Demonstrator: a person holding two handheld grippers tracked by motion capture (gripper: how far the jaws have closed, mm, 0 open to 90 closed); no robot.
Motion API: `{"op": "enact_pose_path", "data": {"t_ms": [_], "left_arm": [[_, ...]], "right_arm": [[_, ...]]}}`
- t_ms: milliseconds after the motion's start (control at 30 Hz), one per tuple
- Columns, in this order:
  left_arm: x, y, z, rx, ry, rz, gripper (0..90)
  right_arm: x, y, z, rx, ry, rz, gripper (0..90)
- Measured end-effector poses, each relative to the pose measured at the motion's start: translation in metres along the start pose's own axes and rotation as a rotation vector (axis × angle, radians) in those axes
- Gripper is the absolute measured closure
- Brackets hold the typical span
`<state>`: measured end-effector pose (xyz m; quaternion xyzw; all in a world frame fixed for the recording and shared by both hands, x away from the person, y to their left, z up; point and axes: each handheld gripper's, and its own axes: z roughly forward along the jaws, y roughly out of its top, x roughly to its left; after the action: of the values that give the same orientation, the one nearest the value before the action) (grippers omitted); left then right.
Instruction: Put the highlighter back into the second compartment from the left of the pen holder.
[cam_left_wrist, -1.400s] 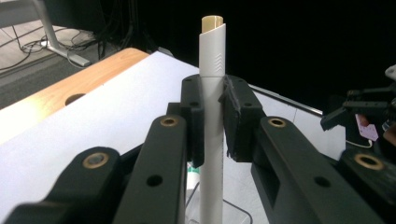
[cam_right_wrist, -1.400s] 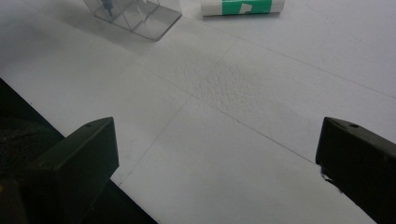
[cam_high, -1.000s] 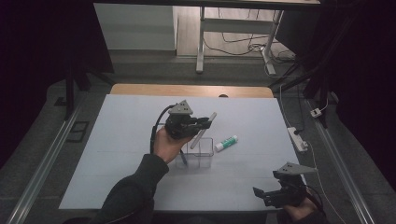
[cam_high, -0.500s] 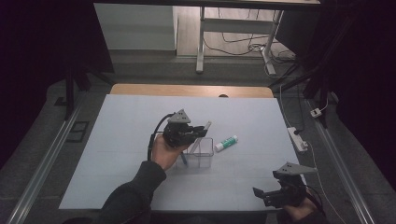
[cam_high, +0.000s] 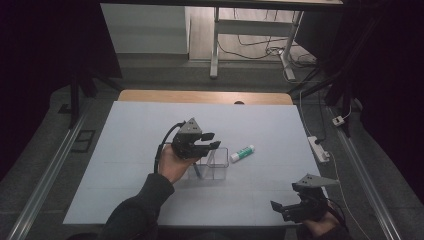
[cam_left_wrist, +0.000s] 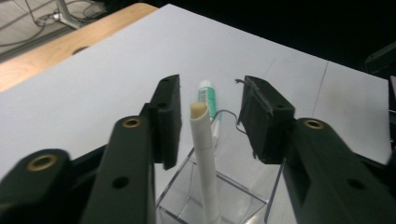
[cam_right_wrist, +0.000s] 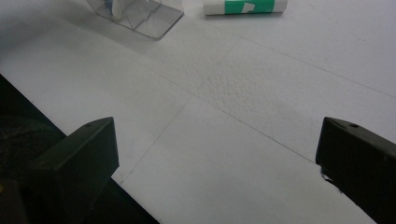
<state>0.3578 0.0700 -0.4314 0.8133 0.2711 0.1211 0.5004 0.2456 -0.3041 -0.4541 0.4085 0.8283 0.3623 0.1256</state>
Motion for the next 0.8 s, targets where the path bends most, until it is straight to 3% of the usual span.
{"op": "enact_pose_path", "data": {"t_ms": [500,800], "left_arm": [[-0.008,-0.002,-0.032,-0.002,0.04,0.05,33.2],[-0.01,-0.015,-0.066,0.036,0.035,-0.038,16.6]], "right_arm": [[0.0,0.0,0.0,0.0,-0.003,-0.004,0.0],[0.0,0.0,0.0,0.002,-0.002,-0.002,0.0]]}}
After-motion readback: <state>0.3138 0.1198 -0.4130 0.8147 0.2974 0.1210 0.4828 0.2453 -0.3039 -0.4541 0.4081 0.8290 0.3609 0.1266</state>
